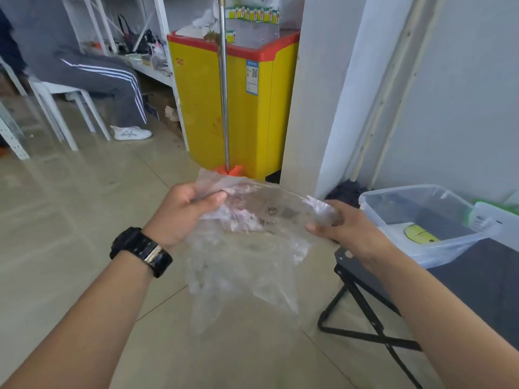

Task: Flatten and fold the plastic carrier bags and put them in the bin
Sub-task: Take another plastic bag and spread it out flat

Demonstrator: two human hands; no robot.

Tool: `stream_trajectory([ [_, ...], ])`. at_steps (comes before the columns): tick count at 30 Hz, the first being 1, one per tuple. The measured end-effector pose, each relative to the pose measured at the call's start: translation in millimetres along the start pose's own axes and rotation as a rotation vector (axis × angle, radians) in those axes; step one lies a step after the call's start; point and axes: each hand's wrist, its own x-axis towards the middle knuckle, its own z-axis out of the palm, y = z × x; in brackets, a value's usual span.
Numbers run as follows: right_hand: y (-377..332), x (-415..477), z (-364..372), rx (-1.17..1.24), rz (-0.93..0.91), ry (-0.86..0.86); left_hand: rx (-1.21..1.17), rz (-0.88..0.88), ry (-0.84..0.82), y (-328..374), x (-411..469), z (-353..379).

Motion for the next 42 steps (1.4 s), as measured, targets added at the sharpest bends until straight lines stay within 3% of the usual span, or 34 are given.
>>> stream_trajectory([
  [2,0,-1,-4,0.223,-0.025,-0.067,-0.151,-0.103,0.069,0,-1,-11],
  [4,-2,-1,-7,0.374,-0.094,-0.010,-0.159,-0.191,0.123,-5,1,-22],
  [7,-4,4,-5,0.268,-0.236,0.164,0.094,-0.180,0.279,-15,4,-27],
  [9,-5,8,2,0.139,-0.329,0.175,0.398,-0.051,0.379,-15,3,-23],
  [12,-9,7,22,-0.018,-0.451,0.031,0.504,0.167,0.145,1,-2,7],
  [15,-17,2,39,-0.183,-0.563,-0.072,0.342,0.144,-0.104,1,-1,41],
  [17,-18,0,44,-0.186,-0.577,-0.087,0.262,0.138,-0.094,-4,4,45],
  [20,-14,1,34,-0.167,-0.453,-0.066,0.217,0.167,0.074,-9,12,24],
  [25,15,18,12,-0.289,-0.065,-0.134,0.033,0.138,0.225,-13,16,-19],
  [29,21,18,6,0.085,0.131,-0.255,0.008,0.138,0.269,-17,12,-34],
  [31,19,19,4,0.101,0.130,-0.236,0.039,0.133,0.282,-16,10,-42],
  [34,20,25,-6,-0.209,0.114,0.002,0.084,0.139,0.382,-15,6,-67],
  [36,18,28,-18,-0.266,0.150,0.077,0.090,0.124,0.404,-17,2,-85],
  [42,11,27,-22,-0.221,0.206,-0.063,0.082,-0.040,0.245,-18,-11,-102],
])
